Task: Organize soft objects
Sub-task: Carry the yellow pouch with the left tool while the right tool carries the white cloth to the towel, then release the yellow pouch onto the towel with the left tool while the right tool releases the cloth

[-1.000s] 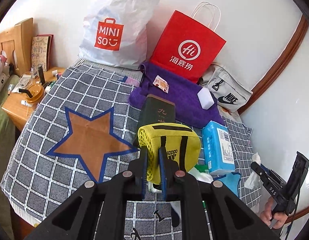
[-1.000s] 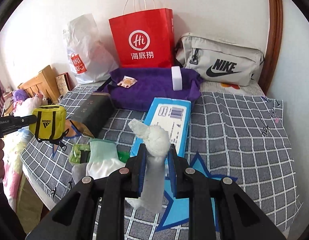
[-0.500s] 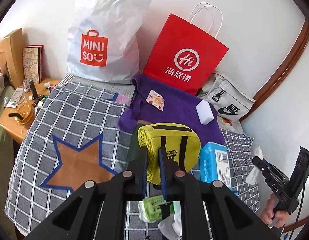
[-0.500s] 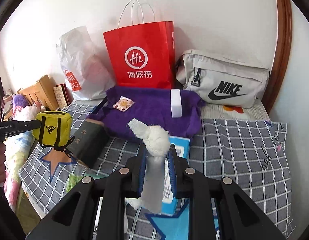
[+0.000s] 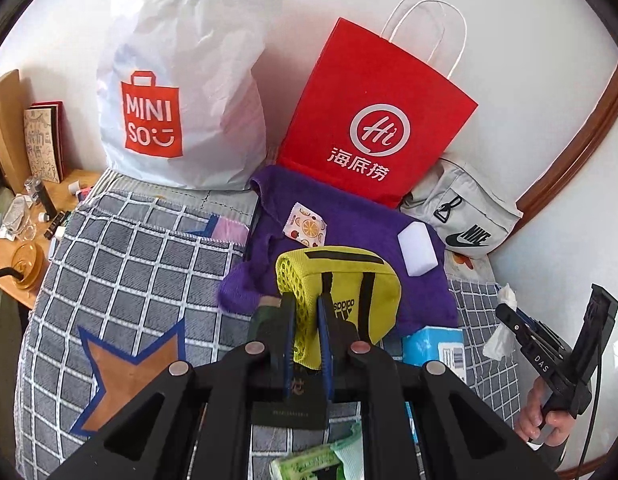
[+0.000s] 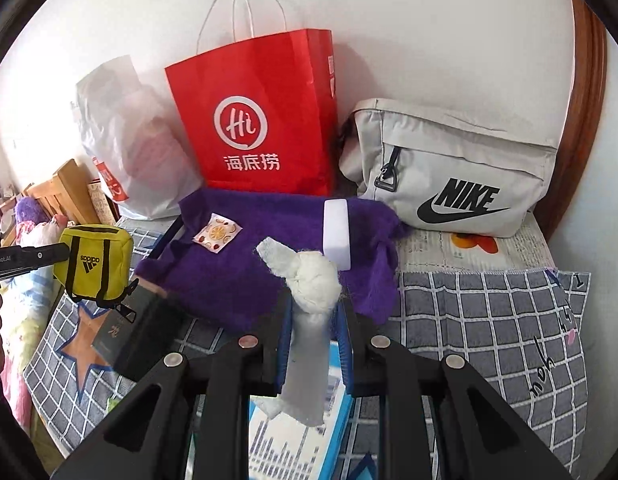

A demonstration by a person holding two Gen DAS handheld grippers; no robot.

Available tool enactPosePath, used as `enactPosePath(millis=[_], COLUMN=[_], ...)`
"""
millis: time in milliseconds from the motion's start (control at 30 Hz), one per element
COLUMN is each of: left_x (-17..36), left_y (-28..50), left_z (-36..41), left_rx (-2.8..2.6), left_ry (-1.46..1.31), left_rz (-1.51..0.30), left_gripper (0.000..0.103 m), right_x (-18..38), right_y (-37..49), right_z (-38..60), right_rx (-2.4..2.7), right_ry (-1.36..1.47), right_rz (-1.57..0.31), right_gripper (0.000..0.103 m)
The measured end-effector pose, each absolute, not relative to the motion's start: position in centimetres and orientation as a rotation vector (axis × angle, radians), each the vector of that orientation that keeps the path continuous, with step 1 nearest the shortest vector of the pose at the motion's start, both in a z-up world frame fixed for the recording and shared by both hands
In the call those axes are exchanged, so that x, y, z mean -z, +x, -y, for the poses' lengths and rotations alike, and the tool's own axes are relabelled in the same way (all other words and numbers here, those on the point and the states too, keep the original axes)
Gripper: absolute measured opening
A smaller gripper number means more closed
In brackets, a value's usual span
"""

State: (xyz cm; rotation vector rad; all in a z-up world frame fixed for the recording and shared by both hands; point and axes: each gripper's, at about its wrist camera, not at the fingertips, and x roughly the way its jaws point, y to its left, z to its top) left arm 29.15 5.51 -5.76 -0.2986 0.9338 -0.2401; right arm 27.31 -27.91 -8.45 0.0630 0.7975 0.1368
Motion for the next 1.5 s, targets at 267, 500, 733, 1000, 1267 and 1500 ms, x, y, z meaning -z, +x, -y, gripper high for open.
enactPosePath(millis=[267, 500, 733, 1000, 1267, 1500], left_x=[6.9, 8.3, 11.2, 14.5, 15.7, 15.8], left_y=[33.6, 36.7, 39.5, 41.5, 42.1, 42.0], left_z=[-4.4, -3.4, -2.3, -1.7, -1.4, -1.3], left_rx=[0.252, 0.261, 0.272, 0.274, 0.265, 0.252], left_ry=[-0.305, -0.302, -0.303, -0.304, -0.286, -0.276], left_rz=[-0.963, -0.993, -1.054, -1.122, -1.166, -1.182], left_gripper=[0.011, 0.011, 0.011, 0.011, 0.013, 0.015], right_x=[10.5, 12.5, 15.4, 17.4, 18.1, 18.1], right_y=[31.8, 35.3, 36.9, 37.7, 38.1, 38.1], right_z=[28.5, 28.9, 28.9, 28.1, 28.2, 28.0], right_rx=[-0.122, -0.104, -0.107, -0.139, -0.157, -0.165], right_ry=[0.062, 0.055, 0.041, 0.0, 0.021, 0.026], right_rz=[-0.827, -0.854, -0.918, -0.954, -0.98, -0.989], right_gripper=[0.021, 0.021, 0.021, 0.021, 0.023, 0.05])
